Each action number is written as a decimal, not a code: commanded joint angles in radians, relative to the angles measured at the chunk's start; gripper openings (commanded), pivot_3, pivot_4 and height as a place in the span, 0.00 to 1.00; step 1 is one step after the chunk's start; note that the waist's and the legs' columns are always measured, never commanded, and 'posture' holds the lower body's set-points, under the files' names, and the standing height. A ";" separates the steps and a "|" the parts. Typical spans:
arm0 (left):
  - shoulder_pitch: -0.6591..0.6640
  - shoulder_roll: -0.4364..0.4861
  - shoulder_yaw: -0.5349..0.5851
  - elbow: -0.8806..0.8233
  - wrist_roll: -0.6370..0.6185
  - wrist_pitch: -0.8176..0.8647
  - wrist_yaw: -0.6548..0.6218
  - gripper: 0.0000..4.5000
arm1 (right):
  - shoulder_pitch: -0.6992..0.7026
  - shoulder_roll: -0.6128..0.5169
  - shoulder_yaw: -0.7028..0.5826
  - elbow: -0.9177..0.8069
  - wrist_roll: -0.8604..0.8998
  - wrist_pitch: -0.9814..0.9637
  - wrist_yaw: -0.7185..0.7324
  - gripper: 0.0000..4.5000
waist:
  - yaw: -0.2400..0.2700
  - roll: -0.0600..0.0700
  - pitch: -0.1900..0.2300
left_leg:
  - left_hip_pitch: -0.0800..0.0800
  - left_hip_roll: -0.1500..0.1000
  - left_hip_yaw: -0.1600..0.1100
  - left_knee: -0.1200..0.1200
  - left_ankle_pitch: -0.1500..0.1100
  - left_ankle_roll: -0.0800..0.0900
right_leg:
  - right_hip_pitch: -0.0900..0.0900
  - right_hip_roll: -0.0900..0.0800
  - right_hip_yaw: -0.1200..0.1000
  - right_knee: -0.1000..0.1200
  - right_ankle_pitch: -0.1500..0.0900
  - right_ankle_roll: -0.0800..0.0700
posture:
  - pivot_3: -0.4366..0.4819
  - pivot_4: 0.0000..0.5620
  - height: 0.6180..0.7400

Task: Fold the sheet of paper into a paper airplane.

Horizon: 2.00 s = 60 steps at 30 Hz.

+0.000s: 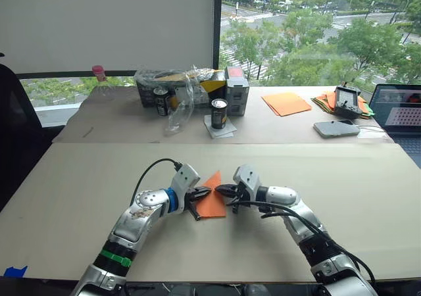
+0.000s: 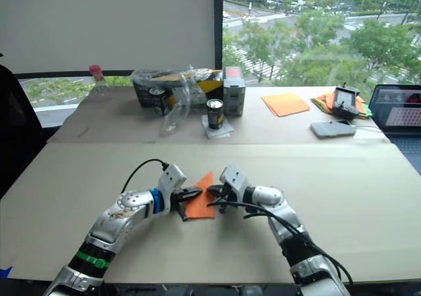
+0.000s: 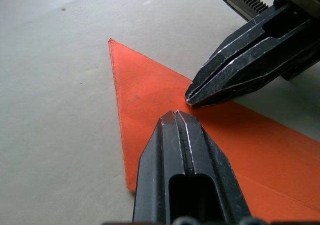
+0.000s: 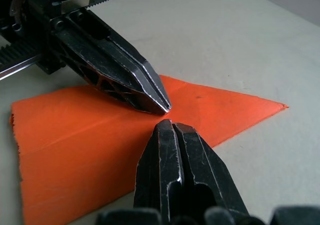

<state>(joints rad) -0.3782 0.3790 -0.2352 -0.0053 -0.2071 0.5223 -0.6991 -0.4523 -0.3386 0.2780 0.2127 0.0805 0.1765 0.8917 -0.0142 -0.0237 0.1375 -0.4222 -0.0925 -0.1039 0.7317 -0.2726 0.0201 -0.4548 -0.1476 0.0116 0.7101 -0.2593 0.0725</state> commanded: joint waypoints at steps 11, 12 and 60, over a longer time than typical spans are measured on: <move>0.015 0.004 -0.033 0.038 0.032 0.013 -0.027 0.00 | 0.185 -0.148 0.067 -0.290 0.042 0.163 0.134 0.00 | 0.002 -0.001 -0.001 | 0.000 0.000 0.000 0.000 0.000 0.000 | 0.001 0.000 0.000 -0.001 0.000 0.000 | 0.48 0.27 0.43; 0.014 0.003 -0.032 0.039 0.033 0.013 -0.028 0.00 | 0.198 -0.161 0.067 -0.306 0.047 0.168 0.142 0.00 | 0.003 -0.001 -0.001 | 0.000 0.000 0.000 0.000 0.000 0.000 | 0.001 0.000 0.000 -0.001 0.000 0.000 | 0.48 0.27 0.43; -0.309 -0.174 0.039 0.440 0.049 -0.081 0.005 0.00 | 0.077 -0.041 0.122 -0.277 0.020 0.476 -0.099 0.00 | 0.013 -0.001 -0.001 | -0.001 -0.001 -0.003 -0.001 0.000 0.001 | 0.003 -0.001 -0.003 -0.008 0.002 -0.001 | 0.48 0.27 0.43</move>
<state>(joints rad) -0.6619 0.2115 -0.1805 0.4098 -0.1796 0.4799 -0.6846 -0.4113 -0.3615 0.3775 -0.0954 0.1146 0.5835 0.7967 -0.0014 -0.0248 0.1361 -0.4234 -0.0937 -0.1064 0.7306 -0.2726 0.0209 -0.4517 -0.1485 0.0084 0.7017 -0.2577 0.0719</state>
